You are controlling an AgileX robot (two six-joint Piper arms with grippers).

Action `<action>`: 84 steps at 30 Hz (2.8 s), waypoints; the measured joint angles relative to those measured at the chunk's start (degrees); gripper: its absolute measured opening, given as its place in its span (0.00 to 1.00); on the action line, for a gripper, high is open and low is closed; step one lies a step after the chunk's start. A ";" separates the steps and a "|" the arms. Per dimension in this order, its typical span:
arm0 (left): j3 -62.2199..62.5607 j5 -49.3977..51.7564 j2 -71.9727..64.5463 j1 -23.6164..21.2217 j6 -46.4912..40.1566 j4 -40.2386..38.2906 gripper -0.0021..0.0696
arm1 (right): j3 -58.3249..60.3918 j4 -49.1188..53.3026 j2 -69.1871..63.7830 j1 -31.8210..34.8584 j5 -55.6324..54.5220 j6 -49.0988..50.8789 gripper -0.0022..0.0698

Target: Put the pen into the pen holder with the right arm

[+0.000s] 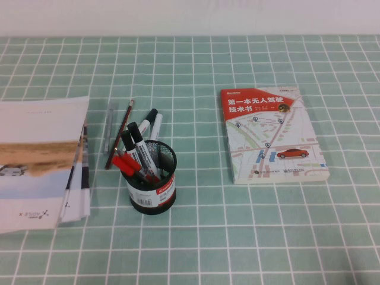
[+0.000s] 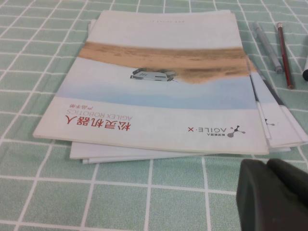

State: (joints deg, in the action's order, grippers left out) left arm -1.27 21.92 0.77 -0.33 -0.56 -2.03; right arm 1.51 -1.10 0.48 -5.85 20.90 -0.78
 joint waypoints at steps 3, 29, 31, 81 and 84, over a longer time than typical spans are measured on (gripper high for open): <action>0.00 0.00 0.00 0.00 0.00 0.00 0.02 | 0.00 0.00 0.00 0.00 0.00 0.00 0.00; 0.00 0.00 0.00 0.00 0.00 0.00 0.02 | 0.00 -22.91 0.00 0.00 -10.36 0.00 0.00; 0.00 0.00 0.00 0.00 0.00 0.00 0.02 | 0.00 -30.60 0.00 0.00 -12.73 0.00 0.00; 0.00 0.00 0.00 0.00 0.00 0.00 0.02 | -91.65 -12.65 -105.58 -24.51 27.59 9.63 0.00; 0.00 0.00 0.00 0.00 0.00 0.00 0.02 | -103.69 -12.09 -114.94 -26.48 30.77 10.06 0.00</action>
State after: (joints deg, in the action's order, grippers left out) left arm -1.27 21.92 0.77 -0.33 -0.56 -2.03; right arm -102.18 -13.19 -114.45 -32.32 51.67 9.28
